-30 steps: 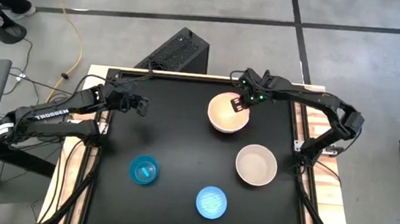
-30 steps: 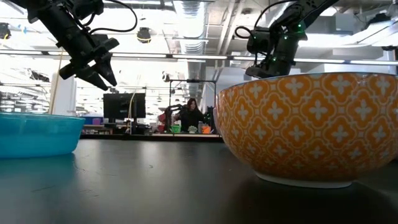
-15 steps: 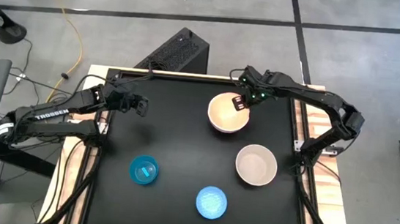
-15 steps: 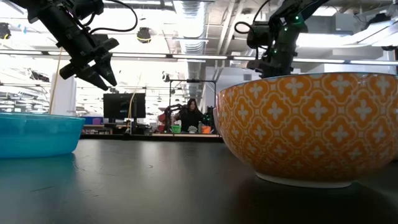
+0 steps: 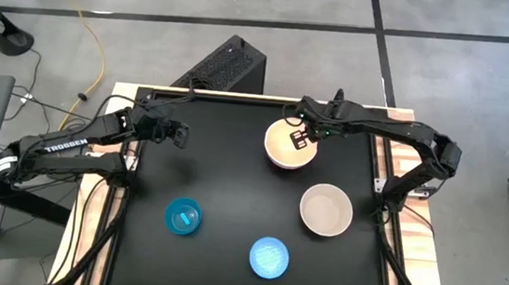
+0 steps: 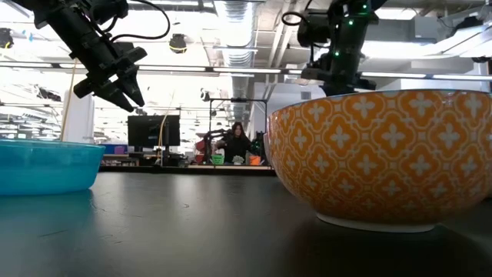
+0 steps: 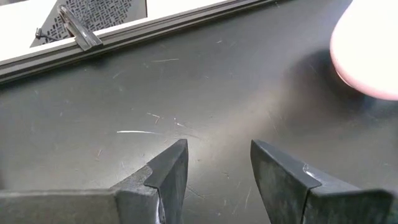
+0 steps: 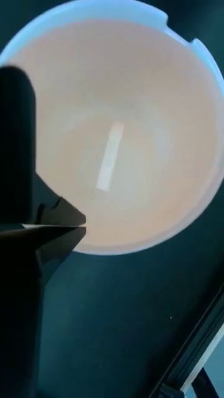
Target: Nest bowls inside each other
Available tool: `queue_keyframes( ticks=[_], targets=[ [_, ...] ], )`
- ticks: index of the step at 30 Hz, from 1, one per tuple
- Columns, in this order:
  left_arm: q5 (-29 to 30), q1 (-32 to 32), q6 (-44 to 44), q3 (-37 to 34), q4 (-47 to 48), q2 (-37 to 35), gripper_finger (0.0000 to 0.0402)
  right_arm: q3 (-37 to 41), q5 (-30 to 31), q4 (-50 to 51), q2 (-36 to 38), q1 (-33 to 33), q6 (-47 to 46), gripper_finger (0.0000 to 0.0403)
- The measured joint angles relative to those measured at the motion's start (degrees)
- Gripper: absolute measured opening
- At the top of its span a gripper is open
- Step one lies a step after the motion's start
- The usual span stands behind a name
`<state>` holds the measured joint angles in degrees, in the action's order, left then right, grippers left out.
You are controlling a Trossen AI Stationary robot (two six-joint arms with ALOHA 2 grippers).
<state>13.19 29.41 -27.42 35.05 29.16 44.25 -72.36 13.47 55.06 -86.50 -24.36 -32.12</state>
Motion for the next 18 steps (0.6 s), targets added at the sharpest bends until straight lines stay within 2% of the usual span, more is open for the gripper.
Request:
queue_keyframes(
  ticks=[10, 18],
  targets=[
    [-0.02, -0.02, 0.0, 0.0, -0.01, 0.0, 0.0164, 2.77, -1.3, -0.43, 0.0, -3.48, -0.64, 0.0003],
    [0.02, -0.85, -0.03, 0.0, -0.02, 0.0, 0.0164, 3.26, -1.57, -2.06, 0.0, -3.39, -0.37, 0.0002]
  ],
)
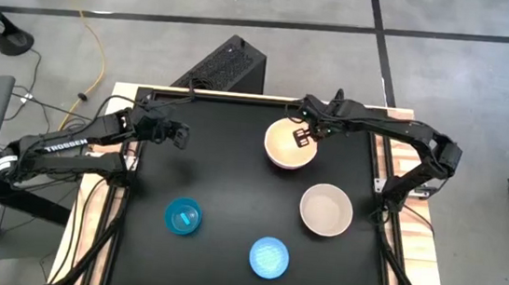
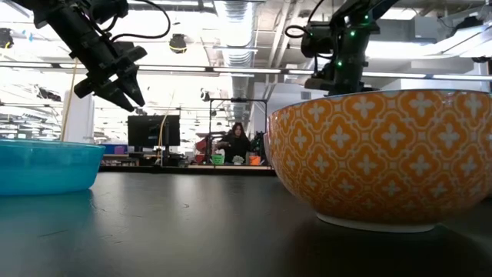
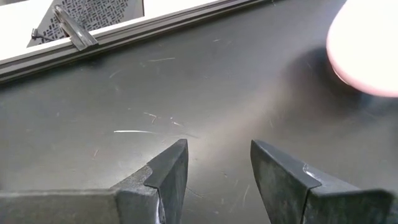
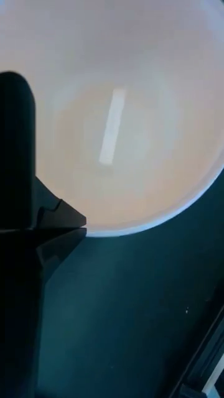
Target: Nest bowls inside each other
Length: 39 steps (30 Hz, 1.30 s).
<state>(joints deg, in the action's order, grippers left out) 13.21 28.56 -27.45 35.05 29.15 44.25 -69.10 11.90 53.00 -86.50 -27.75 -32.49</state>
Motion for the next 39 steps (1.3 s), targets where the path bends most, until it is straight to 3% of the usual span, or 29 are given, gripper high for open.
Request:
queue_keyframes(
  ticks=[19, 25, 30, 36, 39],
  targets=[
    [-0.62, -1.66, -1.54, 0.0, 0.02, 0.0, 0.0164, -0.13, -0.15, -3.54, -2.48, -0.39, 1.56, 0.0001],
    [-0.82, -1.66, -1.54, 0.0, 0.02, 0.0, 0.0164, -4.62, -3.22, 0.42, -2.21, 0.52, 1.64, 0.0001],
    [-0.83, -1.66, -1.54, 0.0, 0.02, 0.0, 0.0164, -8.14, -8.92, 9.82, -1.39, 5.87, 1.36, 0.0001],
    [-0.97, -1.66, -0.35, 0.0, 0.02, 0.0, 0.0164, -8.24, -10.54, 20.21, 3.15, 18.04, -3.64, 0.0002],
    [-1.01, -1.66, -0.22, 0.0, -0.07, 0.0, 0.0164, -5.92, -10.57, 20.85, 7.76, 24.02, -9.73, 0.0001]
  ],
)
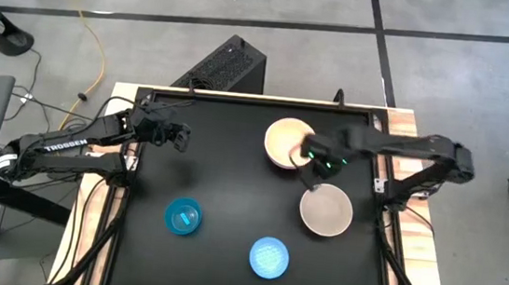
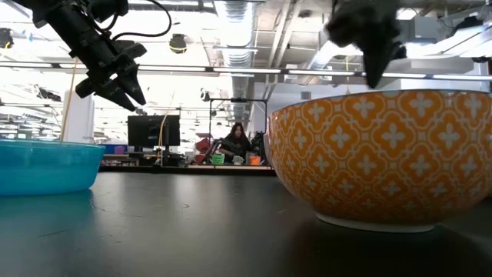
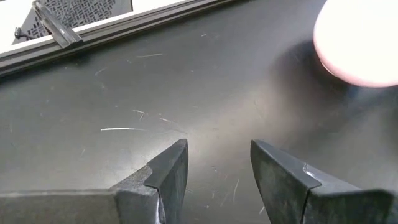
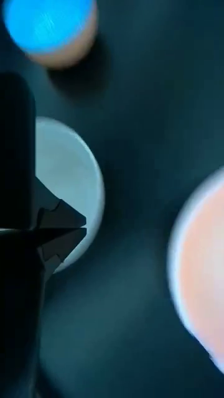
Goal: Nest bowls inside each other
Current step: Stack the gray bowl on the light orange bowl
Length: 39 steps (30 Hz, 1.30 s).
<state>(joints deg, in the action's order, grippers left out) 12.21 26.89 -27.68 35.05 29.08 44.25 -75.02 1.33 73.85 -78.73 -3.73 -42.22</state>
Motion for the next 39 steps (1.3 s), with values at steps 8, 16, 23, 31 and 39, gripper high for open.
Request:
queue_keyframes(
  ticks=[8, 16, 23, 31, 39],
  targets=[
    [-0.02, 0.0, 0.02, 0.0, -1.32, 0.0, 0.0164, 16.63, 0.1, -3.43, 13.9, 4.74, -15.83, 0.0004],
    [-0.2, 0.02, 0.0, 0.0, -4.49, 0.0, 0.0164, 22.57, 0.08, -4.08, 15.7, 1.6, -11.65, 0.0076],
    [-0.48, 0.02, -1.79, 0.0, -4.58, 0.0, 0.0164, 23.34, -1.13, -4.48, 13.45, -0.95, -3.4, 0.0161],
    [-0.48, 0.02, -2.47, 0.0, -4.56, 0.0, 0.0164, 23.34, -2.32, -5.73, 9.22, -3.81, 10.07, 0.0197],
    [-0.48, 0.02, -2.59, 0.0, -4.54, 0.0, 0.0164, 23.41, -3.77, -8.04, 3.04, -6.82, 20.84, 0.018]
  ],
)
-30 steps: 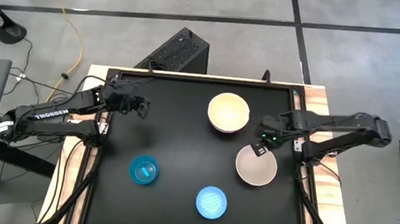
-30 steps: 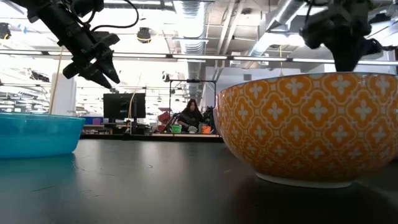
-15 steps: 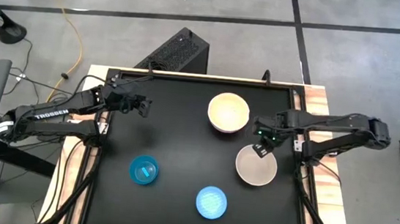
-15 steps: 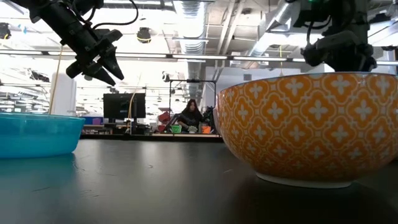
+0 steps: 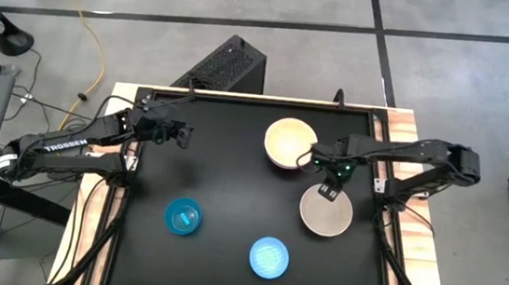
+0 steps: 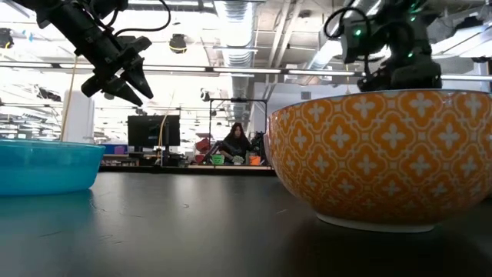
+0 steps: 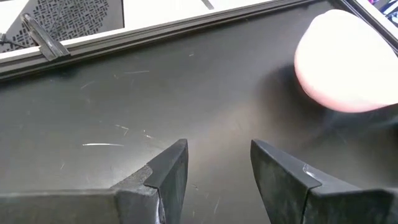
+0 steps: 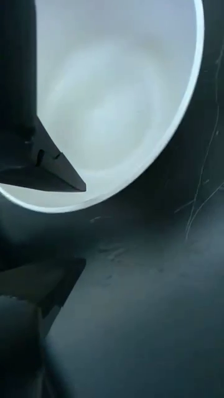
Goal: Nest bowls inside each other
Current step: Stack the gray bowl on the light orange bowl
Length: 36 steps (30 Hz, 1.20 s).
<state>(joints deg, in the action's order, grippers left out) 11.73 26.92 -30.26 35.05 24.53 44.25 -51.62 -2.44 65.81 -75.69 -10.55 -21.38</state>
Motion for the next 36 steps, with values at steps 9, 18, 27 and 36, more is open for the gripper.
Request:
queue_keyframes(
  ticks=[9, 18, 27, 36],
  targets=[
    [0.0, 0.0, 0.0, 0.0, 0.22, 0.01, 0.0164, 0.0, -2.21, -3.94, -5.4, -1.28, 6.34, 0.0162],
    [0.0, 0.0, 0.0, 0.0, 0.44, 0.0, 0.0164, 0.0, -2.5, -6.02, -6.66, -1.24, 7.05, 0.0049],
    [0.07, 0.0, 0.02, 0.0, 0.44, 0.01, 0.0164, -6.54, -10.64, -2.29, -1.06, -1.08, 2.07, 0.0006],
    [0.57, 0.0, 0.99, 0.0, 0.35, 0.02, 0.0164, -23.11, -9.31, -1.85, -1.61, -3.26, 0.25, 0.0003]
  ],
)
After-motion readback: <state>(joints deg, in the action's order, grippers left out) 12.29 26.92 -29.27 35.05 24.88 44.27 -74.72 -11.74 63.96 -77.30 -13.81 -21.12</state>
